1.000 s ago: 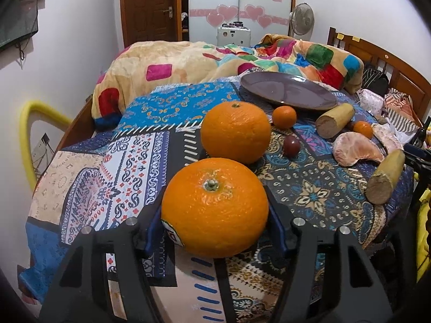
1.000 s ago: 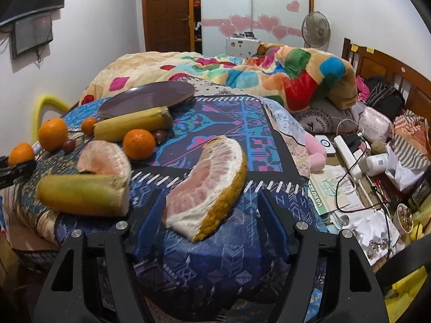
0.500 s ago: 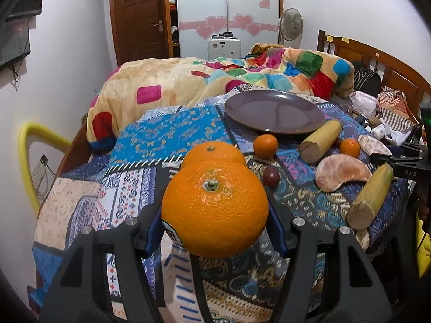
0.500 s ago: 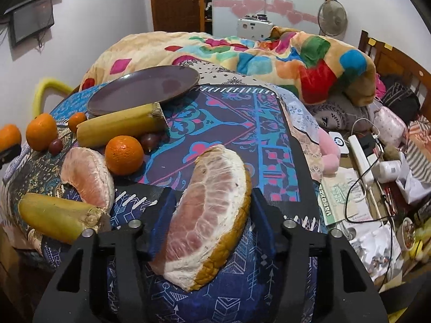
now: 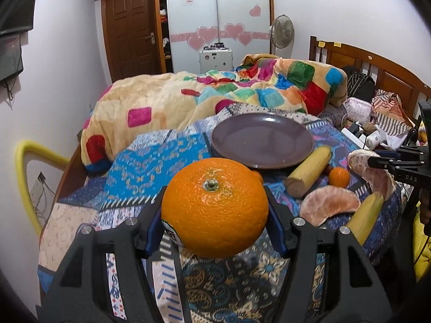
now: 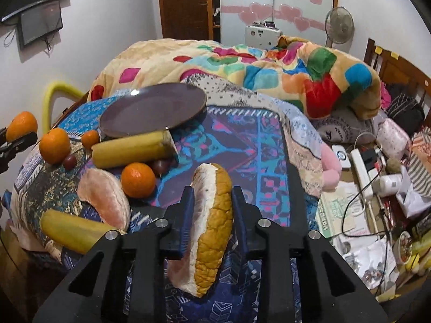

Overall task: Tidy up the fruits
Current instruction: 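Carry the orange onto the brown plate with the left tool while the right tool sets the pomelo segment there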

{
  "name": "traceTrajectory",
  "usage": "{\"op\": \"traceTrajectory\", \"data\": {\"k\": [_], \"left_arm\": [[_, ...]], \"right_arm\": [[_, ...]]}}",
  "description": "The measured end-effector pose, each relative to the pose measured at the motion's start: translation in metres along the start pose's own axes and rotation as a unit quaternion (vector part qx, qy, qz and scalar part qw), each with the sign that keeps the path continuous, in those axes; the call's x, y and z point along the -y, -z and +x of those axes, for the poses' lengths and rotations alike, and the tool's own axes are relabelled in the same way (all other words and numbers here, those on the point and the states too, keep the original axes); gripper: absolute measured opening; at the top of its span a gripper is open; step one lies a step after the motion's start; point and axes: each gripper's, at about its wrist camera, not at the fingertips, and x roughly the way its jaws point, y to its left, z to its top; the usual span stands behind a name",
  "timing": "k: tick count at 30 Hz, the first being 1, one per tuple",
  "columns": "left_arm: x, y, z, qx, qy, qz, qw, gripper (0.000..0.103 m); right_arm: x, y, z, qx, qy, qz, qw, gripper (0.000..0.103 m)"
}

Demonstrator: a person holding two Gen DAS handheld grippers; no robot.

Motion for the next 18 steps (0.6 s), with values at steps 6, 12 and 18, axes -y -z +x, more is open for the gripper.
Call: {"op": "traceTrajectory", "data": {"k": [6, 12, 18], "left_arm": [[0.006, -0.017, 0.004, 0.010, 0.004, 0.007, 0.9999, 0.064], [0.012, -0.033, 0.012, 0.015, 0.005, 0.013, 0.9998, 0.064], [0.012, -0.050, 0.024, 0.013, 0.009, 0.007, 0.9999, 0.064]], "right_arm": [[-0.006, -0.012, -0.011, 0.020, -0.003, -0.014, 1.000, 0.022], [-0.010, -0.029, -0.020, 0.046, -0.006, -0.027, 0.999, 0.021], [-0.015, -0.050, -0.025, 0.073, -0.008, -0.038, 0.997, 0.021]]}}
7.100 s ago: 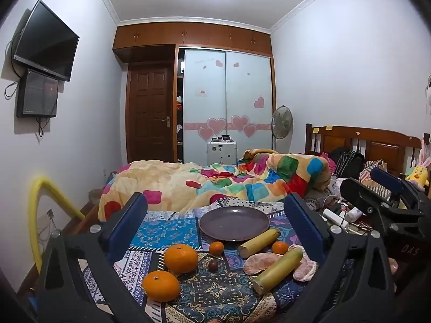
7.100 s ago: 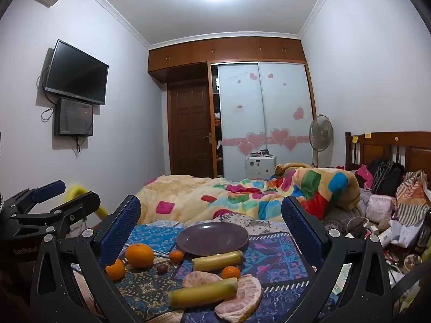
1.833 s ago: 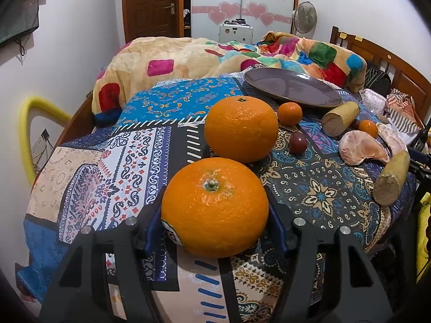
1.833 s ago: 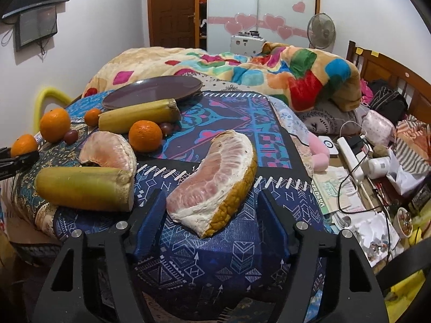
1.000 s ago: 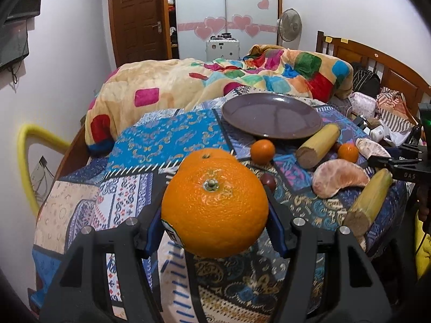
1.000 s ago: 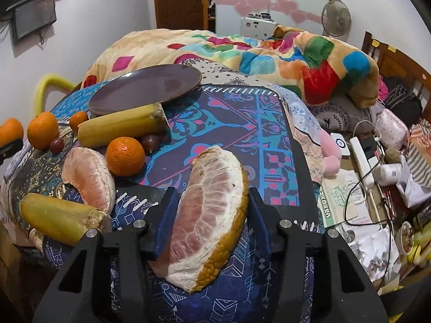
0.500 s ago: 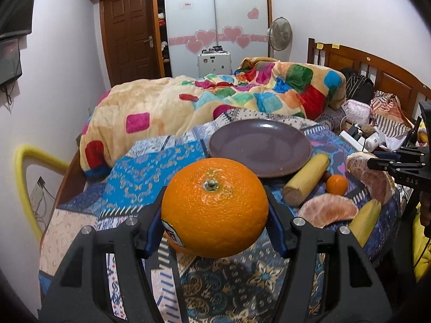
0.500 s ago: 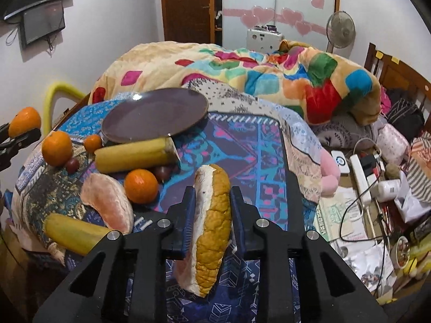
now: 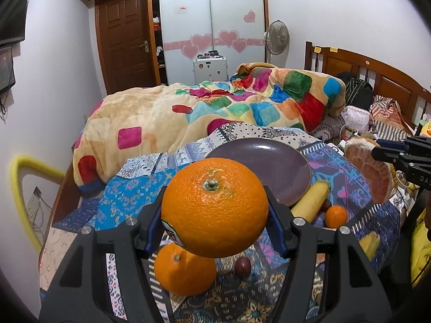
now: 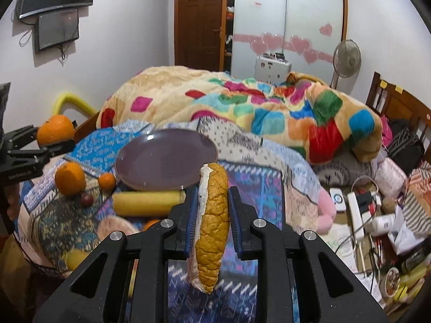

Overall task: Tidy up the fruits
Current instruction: 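Carry the orange onto the brown plate with the left tool while the right tool sets the pomelo segment there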

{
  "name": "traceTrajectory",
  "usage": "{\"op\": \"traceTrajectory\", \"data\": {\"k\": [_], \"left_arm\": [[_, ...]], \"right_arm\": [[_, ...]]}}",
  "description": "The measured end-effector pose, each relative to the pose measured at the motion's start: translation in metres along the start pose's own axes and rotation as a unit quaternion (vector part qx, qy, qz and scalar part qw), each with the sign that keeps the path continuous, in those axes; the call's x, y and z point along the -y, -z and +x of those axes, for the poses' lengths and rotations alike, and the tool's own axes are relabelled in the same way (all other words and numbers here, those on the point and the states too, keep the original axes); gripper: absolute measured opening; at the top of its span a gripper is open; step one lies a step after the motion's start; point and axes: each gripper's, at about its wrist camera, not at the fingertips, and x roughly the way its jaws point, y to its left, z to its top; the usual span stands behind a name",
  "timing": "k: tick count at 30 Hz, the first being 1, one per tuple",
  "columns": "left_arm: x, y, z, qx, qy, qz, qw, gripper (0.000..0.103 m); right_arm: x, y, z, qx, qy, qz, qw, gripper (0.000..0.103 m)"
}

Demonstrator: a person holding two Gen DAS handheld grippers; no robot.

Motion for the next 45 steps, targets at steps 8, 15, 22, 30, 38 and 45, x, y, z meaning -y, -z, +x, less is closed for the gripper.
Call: {"op": "traceTrajectory", "data": {"k": [8, 15, 22, 30, 38, 45], "left_arm": [[-0.001, -0.021, 0.024, -0.011, 0.001, -0.007, 0.9999, 0.064], [-0.003, -0.036, 0.051, -0.022, -0.001, -0.017, 0.9996, 0.064], [-0.001, -0.043, 0.081, -0.044, -0.013, -0.007, 0.9989, 0.064], [0.007, -0.047, 0.112, -0.077, -0.013, 0.016, 0.9968, 0.064], [0.014, -0.053, 0.131, -0.119, 0.001, 0.024, 0.9926, 0.064], [0.012, -0.050, 0.157, -0.194, 0.011, 0.014, 0.9809, 0.064]], "right_arm": [[-0.004, -0.025, 0.012, 0.027, -0.010, -0.004, 1.000, 0.021], [-0.009, -0.045, 0.032, 0.040, -0.022, -0.002, 0.999, 0.021], [-0.018, -0.056, 0.056, 0.036, -0.038, -0.009, 0.999, 0.021], [-0.025, -0.064, 0.096, 0.007, -0.054, -0.011, 0.998, 0.021], [-0.022, -0.064, 0.133, -0.040, -0.073, 0.006, 0.997, 0.020], [-0.026, -0.068, 0.143, -0.054, -0.068, -0.007, 0.996, 0.021]]}}
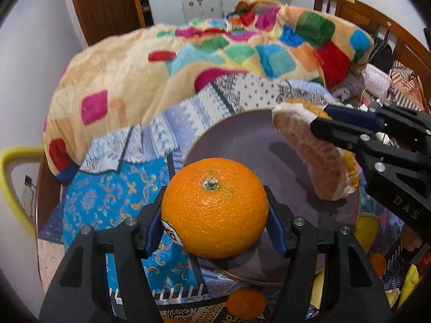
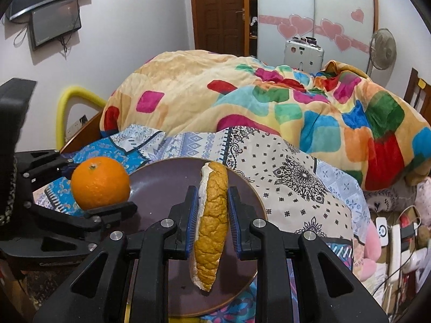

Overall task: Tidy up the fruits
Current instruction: 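Carry the orange onto the brown plate with the left tool while the right tool sets the pomelo segment there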

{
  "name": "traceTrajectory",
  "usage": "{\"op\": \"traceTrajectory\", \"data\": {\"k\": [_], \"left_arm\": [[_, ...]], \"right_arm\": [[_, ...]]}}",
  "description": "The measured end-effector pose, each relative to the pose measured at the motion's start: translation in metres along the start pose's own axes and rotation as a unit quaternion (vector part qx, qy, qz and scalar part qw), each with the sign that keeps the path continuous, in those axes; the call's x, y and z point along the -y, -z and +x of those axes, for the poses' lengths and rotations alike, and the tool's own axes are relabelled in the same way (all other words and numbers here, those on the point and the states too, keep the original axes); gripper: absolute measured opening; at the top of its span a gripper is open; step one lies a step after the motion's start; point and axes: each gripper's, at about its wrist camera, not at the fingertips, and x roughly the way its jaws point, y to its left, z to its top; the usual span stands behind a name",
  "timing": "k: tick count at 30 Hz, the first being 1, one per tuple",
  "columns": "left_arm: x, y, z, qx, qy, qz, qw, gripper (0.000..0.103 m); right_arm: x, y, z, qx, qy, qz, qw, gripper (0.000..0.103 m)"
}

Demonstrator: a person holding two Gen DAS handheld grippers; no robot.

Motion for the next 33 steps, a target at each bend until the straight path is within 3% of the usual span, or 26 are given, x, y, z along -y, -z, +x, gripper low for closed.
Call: {"op": "traceTrajectory", "data": {"k": [7, 9, 11, 19, 22, 33], "left_arm": [[0.003, 0.004, 0.003, -0.015, 0.007, 0.010, 0.9998, 0.066], [0.004, 0.005, -0.003, 0.003, 0.007, 0.015, 0.9999, 0.070], [0.006, 0.004, -0.011, 0.028, -0.005, 0.019, 0.9994, 0.084], [-0.004, 0.007, -0.041, 0.068, -0.012, -0.001, 0.9976, 0.085], [-0.007, 0.018, -0.061, 0.085, -0.018, -0.007, 0.9962, 0.085], [0.000, 0.085, -0.132, 0.123, -0.023, -0.003, 0.9921, 0.085]], "right_arm": [[-0.006, 0.002, -0.001, -0.006, 0.015, -0.019, 1.000, 0.025], [-0.007, 0.003, -0.004, -0.003, 0.019, -0.022, 1.000, 0.031], [-0.006, 0.005, -0.010, 0.003, 0.022, -0.021, 1.000, 0.035], [-0.006, 0.010, -0.039, 0.022, 0.029, -0.022, 0.999, 0.037], [-0.010, 0.015, -0.055, 0.033, 0.036, -0.025, 0.998, 0.045], [-0.035, 0.055, -0.130, 0.068, 0.059, -0.034, 0.995, 0.057]]}}
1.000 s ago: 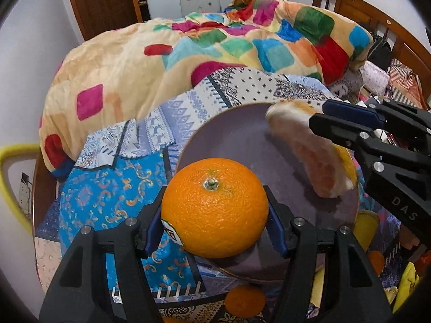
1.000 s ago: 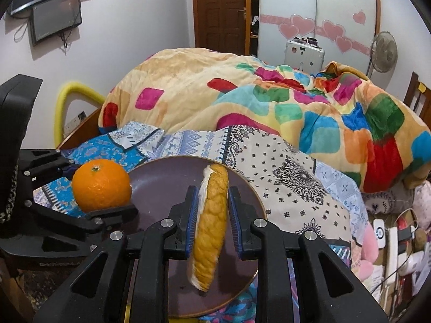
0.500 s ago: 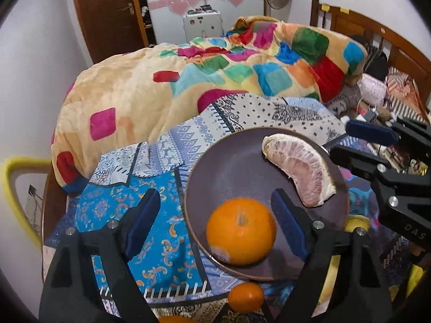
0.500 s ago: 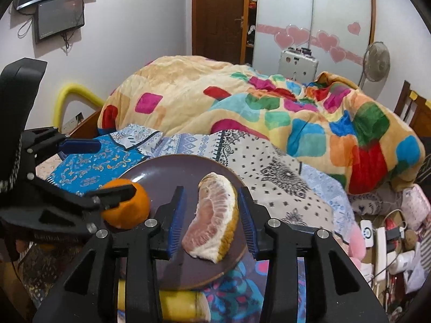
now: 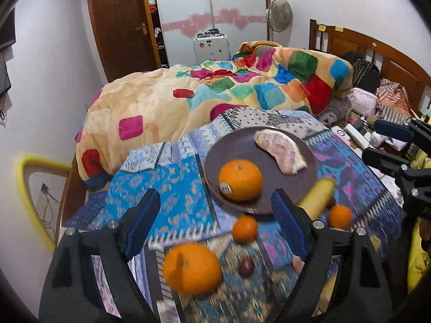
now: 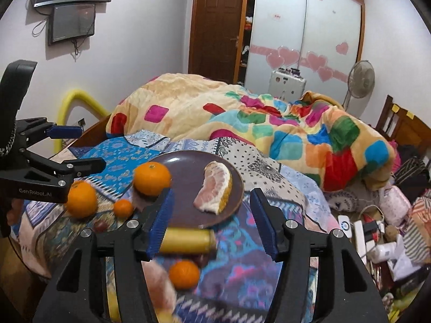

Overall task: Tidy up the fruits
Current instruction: 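Grasp a yellow cylindrical fruit with the right tool while the left tool moves toward another large orange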

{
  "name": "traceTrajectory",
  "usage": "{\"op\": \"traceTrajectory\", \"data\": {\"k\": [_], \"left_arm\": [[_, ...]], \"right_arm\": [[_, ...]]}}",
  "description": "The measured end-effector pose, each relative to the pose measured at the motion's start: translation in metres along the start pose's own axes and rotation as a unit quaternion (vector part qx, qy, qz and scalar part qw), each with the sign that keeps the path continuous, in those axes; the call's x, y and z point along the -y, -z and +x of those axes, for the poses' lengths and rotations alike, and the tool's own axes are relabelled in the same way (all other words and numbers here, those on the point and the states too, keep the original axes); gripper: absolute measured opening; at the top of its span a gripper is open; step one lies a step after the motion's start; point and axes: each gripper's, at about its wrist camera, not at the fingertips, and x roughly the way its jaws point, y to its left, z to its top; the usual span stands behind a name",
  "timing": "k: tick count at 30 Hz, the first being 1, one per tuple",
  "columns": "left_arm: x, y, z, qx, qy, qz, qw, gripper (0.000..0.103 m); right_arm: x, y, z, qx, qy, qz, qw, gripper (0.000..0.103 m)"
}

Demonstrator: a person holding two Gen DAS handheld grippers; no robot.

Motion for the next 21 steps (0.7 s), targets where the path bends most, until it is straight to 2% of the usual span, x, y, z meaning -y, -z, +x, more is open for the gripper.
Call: {"op": "traceTrajectory", "data": {"k": [3, 11, 14, 21], "left_arm": [[0.005, 0.018, -0.009, -0.008, 0.011, -0.004, 0.9999, 0.085], [0.025, 0.072, -0.009, -0.038, 0.025, 0.002, 0.9990, 0.085], [0.032, 0.088, -0.003, -0.047, 0.036, 0.001, 0.9982, 0.085], [0.053, 0.105, 0.011, -0.054, 0.030, 0.031, 0.9976, 0.085]], "right_arm": [[-0.003, 0.013, -0.020, 0.004, -0.003, 0.009, 1.000, 0.064], [-0.011, 0.062, -0.046, -0.006, 0.013, 0.031, 0.999, 0.067], [-0.015, 0.084, -0.045, -0.016, 0.021, 0.036, 0.999, 0.067], [-0.026, 0.121, -0.035, -0.044, 0.024, 0.042, 0.998, 0.067]]}}
